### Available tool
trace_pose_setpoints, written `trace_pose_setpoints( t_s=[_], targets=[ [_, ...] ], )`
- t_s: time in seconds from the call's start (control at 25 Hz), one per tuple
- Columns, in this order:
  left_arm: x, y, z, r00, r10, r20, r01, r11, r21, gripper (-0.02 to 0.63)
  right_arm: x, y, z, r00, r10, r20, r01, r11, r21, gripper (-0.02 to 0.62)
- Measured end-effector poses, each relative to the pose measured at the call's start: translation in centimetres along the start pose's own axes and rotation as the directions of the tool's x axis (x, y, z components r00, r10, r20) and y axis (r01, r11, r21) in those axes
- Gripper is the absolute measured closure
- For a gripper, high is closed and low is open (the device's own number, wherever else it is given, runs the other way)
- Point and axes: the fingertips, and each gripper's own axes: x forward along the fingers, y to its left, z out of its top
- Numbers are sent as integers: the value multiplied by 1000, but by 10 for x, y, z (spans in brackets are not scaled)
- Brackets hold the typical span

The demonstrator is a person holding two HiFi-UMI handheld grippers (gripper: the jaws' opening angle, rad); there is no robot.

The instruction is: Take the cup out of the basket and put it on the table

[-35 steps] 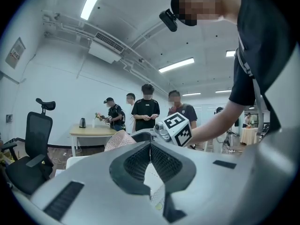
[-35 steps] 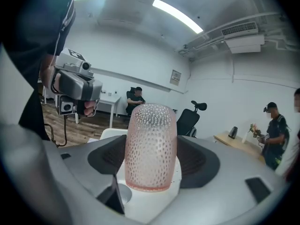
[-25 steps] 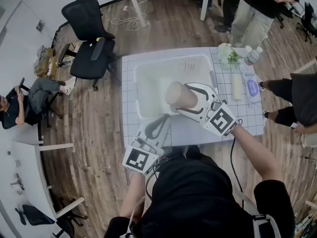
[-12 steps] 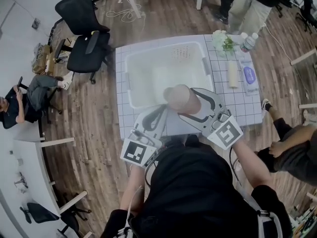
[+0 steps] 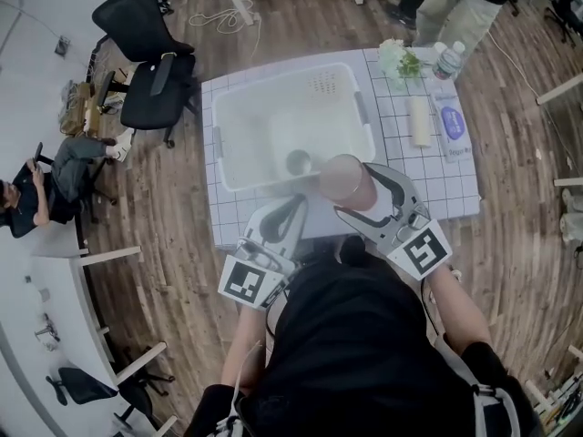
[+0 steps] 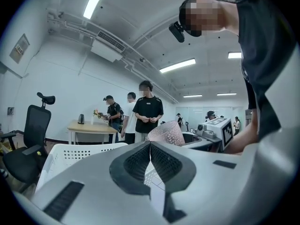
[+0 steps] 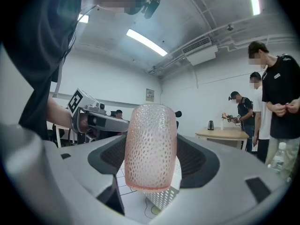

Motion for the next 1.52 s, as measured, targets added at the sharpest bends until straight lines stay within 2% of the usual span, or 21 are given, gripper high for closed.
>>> trace_pose_setpoints(
  t_s=[0.28,0.4,0.6,0.8,1.12,1.52],
  targets=[
    [5,-21,-10,999,37,-38,-37,999,-10,595,-25,-3,-9,1000,18,-9,-17,999,47,252],
    [5,-27,-12,998,44,-38,-45,999,-13,595,-33,-2,-14,999,38,-22,-37,999,36,252],
    [0,-32,-12,999,20,-38,-21,1000,-3,595,-39,1,-10,1000,28,-5,-27,999,30,252],
    [-9,-32,-12,1000,-2,-17,1,999,-34,595,-41,9,-9,1000,1,-9,-1,999,32,252],
    [-35,-25,-27,998,-49,-31,48,998,-38,595,-28,66,-3,1000,14,-19,-14,1000,18,252],
    [-76,-34,-31,986,-168,-7,168,985,-49,595,-21,123,-15,996,-24,-85,25,1000,2,252]
  ],
)
